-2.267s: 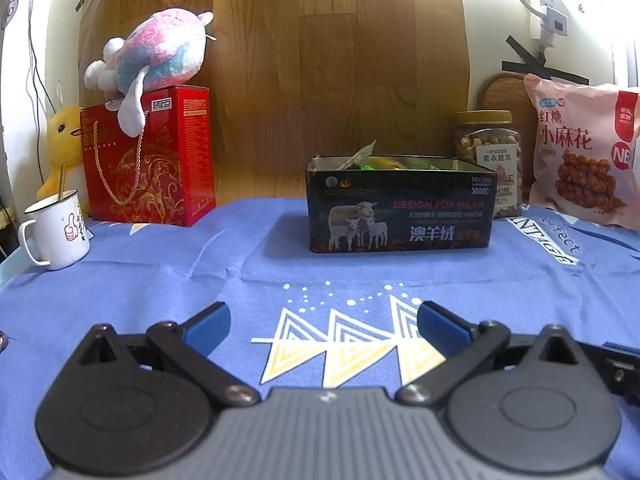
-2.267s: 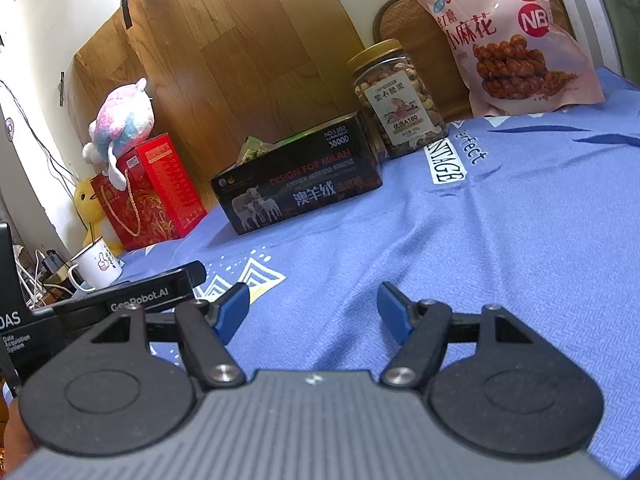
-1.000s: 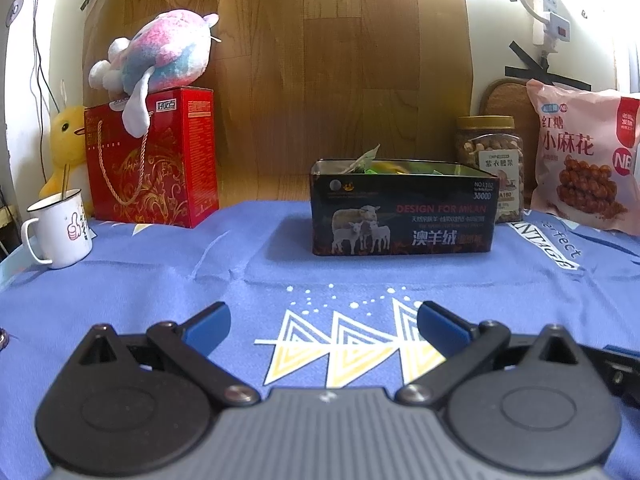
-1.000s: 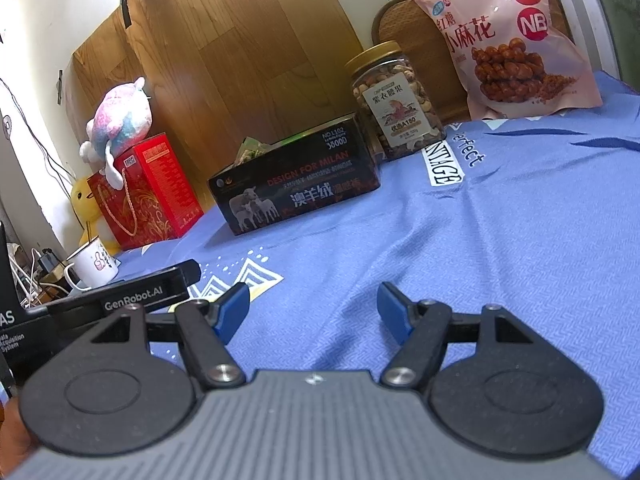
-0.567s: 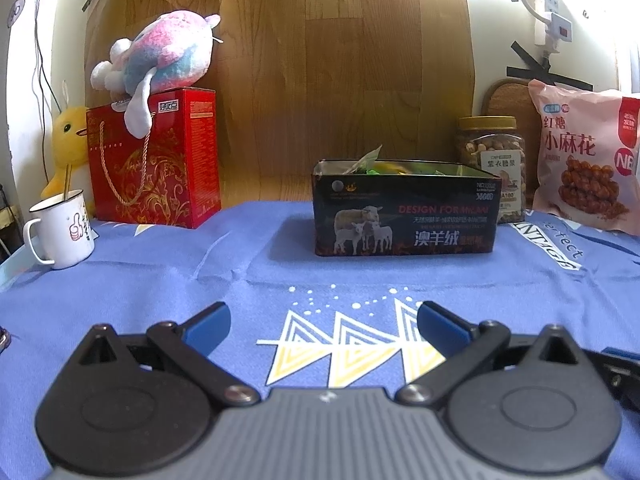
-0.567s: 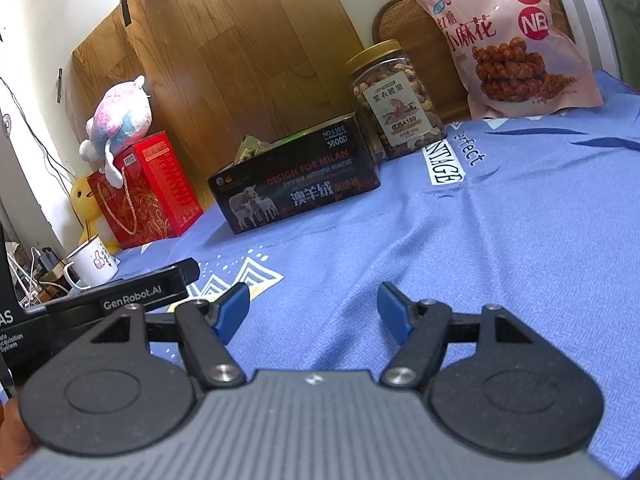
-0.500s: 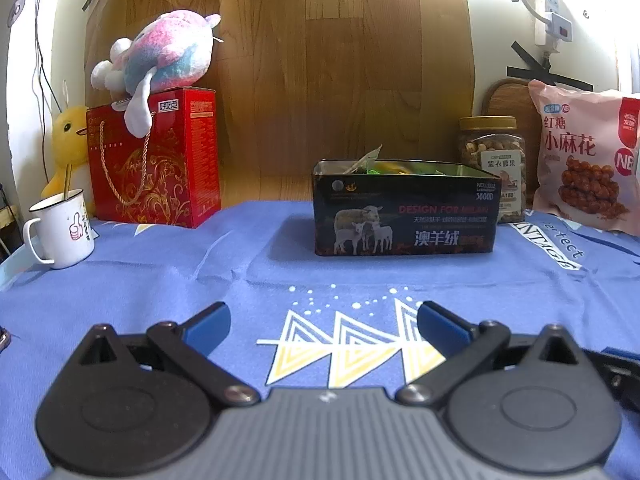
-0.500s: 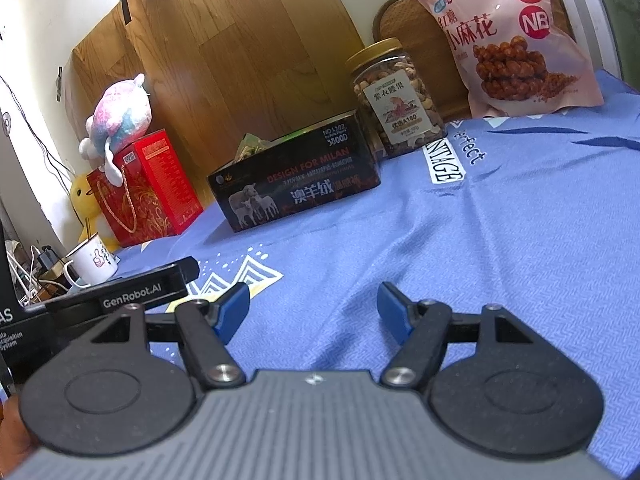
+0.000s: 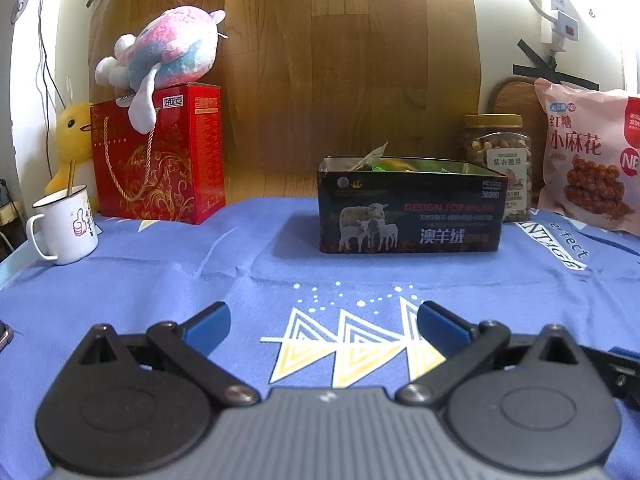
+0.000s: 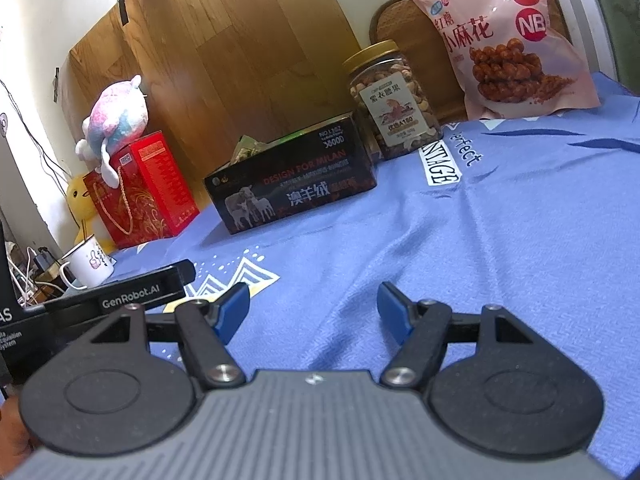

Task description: Organize snacks

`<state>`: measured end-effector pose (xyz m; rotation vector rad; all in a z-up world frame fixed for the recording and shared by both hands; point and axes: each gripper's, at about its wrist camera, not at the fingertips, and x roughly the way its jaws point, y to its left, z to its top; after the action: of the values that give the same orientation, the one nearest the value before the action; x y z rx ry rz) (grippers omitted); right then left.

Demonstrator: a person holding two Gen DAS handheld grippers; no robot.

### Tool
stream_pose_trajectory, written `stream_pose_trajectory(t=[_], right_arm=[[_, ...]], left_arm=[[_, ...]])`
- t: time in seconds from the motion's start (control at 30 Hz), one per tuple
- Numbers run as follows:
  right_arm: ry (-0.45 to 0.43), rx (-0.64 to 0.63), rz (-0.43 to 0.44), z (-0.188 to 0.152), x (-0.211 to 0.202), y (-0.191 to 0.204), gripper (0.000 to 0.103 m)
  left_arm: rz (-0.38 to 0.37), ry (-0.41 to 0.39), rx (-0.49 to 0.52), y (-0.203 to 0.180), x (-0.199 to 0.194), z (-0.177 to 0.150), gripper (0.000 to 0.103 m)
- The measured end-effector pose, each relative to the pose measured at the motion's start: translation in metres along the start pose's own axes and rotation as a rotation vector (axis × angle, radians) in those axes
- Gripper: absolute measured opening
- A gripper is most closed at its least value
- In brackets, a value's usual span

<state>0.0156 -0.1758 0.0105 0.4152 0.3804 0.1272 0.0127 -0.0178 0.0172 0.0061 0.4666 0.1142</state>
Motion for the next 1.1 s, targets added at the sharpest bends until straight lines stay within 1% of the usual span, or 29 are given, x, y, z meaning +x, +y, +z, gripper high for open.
stream_pose_trajectory(t=[0.43, 0.63, 0.9, 1.03, 1.1], right_arm=[[-0.010, 0.017, -0.023, 0.0002, -0.0004, -0.0030, 0.073], [-0.008, 0.015, -0.031, 0.0000, 0.0001, -0.0021, 0.073], [-0.009, 0.014, -0.038, 0.0001, -0.0001, -0.0015, 0.073], [-0.006, 0.010, -0.042, 0.0002, 0.0009, -0.0012, 0.073], [-0.006, 0.009, -0.043, 0.0001, 0.0006, -0.0016, 0.073]], left_arm=[[-0.032, -0.014, 0.015, -0.0013, -0.0021, -0.0008, 0.103], [-0.039, -0.010, -0.007, 0.0019, -0.0012, -0.0006, 0.103], [-0.015, -0.024, -0.003, -0.0005, -0.0031, -0.0022, 0.103], [-0.011, -0.014, 0.003, -0.0010, -0.0023, -0.0029, 0.103], [0.013, -0.027, 0.002, -0.0010, -0.0043, -0.0032, 0.103]])
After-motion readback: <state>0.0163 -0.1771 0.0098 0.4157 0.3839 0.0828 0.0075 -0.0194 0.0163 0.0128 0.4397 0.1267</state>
